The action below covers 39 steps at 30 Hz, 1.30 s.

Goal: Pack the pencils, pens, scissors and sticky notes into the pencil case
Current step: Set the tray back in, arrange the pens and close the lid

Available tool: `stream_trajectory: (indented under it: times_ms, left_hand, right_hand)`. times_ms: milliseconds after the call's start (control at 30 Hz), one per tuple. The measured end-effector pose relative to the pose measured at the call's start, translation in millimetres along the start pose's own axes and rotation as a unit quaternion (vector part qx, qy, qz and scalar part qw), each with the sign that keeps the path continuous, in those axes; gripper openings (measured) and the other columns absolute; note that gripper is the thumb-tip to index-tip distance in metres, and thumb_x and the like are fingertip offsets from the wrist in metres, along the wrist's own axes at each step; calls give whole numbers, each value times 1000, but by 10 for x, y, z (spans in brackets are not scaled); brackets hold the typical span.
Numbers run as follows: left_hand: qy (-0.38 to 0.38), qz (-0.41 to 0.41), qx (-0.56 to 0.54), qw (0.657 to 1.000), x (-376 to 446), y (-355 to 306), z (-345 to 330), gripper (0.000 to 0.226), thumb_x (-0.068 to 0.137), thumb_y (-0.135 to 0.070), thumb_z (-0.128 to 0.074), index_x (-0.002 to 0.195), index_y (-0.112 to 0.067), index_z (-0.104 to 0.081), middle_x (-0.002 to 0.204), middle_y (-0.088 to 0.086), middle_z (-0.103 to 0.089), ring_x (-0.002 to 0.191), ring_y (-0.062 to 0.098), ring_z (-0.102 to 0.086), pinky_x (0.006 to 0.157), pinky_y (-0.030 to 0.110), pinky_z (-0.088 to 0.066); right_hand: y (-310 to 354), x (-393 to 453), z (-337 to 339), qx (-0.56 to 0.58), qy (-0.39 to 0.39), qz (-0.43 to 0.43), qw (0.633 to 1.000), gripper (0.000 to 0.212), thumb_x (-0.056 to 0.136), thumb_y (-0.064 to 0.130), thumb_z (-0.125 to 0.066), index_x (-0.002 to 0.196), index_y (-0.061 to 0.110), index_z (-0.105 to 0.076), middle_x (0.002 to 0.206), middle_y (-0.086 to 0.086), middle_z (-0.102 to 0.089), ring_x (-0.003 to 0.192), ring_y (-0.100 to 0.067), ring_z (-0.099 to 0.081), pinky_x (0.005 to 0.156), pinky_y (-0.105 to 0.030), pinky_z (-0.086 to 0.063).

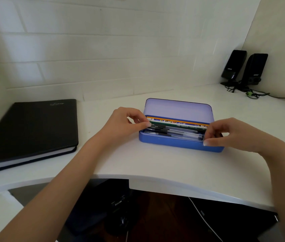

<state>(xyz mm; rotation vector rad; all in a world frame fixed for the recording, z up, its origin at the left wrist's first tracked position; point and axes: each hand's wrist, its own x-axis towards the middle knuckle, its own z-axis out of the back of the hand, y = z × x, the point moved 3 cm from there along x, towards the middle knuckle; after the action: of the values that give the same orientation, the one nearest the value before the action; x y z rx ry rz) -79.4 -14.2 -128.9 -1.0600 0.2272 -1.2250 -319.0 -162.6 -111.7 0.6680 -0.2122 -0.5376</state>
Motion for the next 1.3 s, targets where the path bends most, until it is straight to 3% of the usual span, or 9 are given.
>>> stream_trajectory:
  times_ms: [333,533,700,867,933,1000,1100,1200,1300]
  left_hand:
    - [-3,-1,8,1000,6,5,3,2,77,-21,-74,75,-21,-73,61,-24,-63,59,-4,-51,56,7,-37]
    - [1,0,8,1000,-18,-22,-3,2,77,-19,-74,77,-17,-74,69,-13,-65,57,-5,-50,56,6,-37]
    - [3,1,8,1000,-18,-20,-3,3,78,-19,-73,78,-16,-74,67,-12,-64,57,-5,-50,55,6,-36]
    - [3,2,9,1000,-1,7,-3,3,77,-20,-74,76,-17,-74,60,-20,-63,58,-4,-51,56,7,-37]
    - [4,2,8,1000,-4,0,-4,3,77,-19,-74,77,-16,-74,59,-21,-62,56,-5,-51,55,6,-36]
    - [3,4,5,1000,-4,-6,-8,3,79,-19,-73,77,-16,-74,60,-20,-62,53,-6,-49,54,6,-36]
    - [-11,7,8,1000,12,7,12,5,82,-22,-69,79,-21,-71,73,-14,-65,58,-6,-51,56,8,-36]
    - [-24,9,12,1000,47,60,44,4,84,-28,-66,83,-30,-69,96,-10,-68,83,5,-58,66,13,-39]
    - [-20,34,2,999,61,100,43,4,87,-31,-62,87,-34,-65,106,-9,-65,92,10,-58,73,19,-40]
  right_hand:
    - [27,-15,23,2,-25,16,1000,13,78,23,-73,67,16,-69,70,-8,-66,62,-10,-50,66,-21,-41]
    - [69,-32,56,63,-70,14,995,32,89,25,-59,60,16,-70,66,4,-73,56,2,-54,58,-2,-38]
    - [86,-29,24,37,-53,6,998,31,84,31,-64,56,19,-72,56,6,-64,53,1,-52,56,-7,-38]
    - [58,1,5,-4,-59,10,998,30,81,32,-68,54,19,-68,71,-17,-62,66,-9,-57,65,-23,-40]
    - [45,12,-8,-9,-56,19,998,28,78,31,-71,55,17,-64,64,-9,-60,65,-16,-54,66,-26,-39]
    - [55,17,-19,-3,-49,35,998,25,75,28,-74,59,15,-59,58,3,-56,58,-10,-48,65,-24,-39]
    - [38,41,-1,6,-75,56,996,20,74,26,-74,68,18,-58,62,5,-62,58,-9,-51,65,-24,-43]
    - [-29,75,42,0,-127,67,990,19,75,25,-75,73,25,-56,64,10,-64,63,-19,-55,71,-32,-47]
    - [-51,110,-29,-24,-91,65,993,18,71,31,-76,72,28,-58,68,9,-62,62,-11,-50,69,-32,-44]
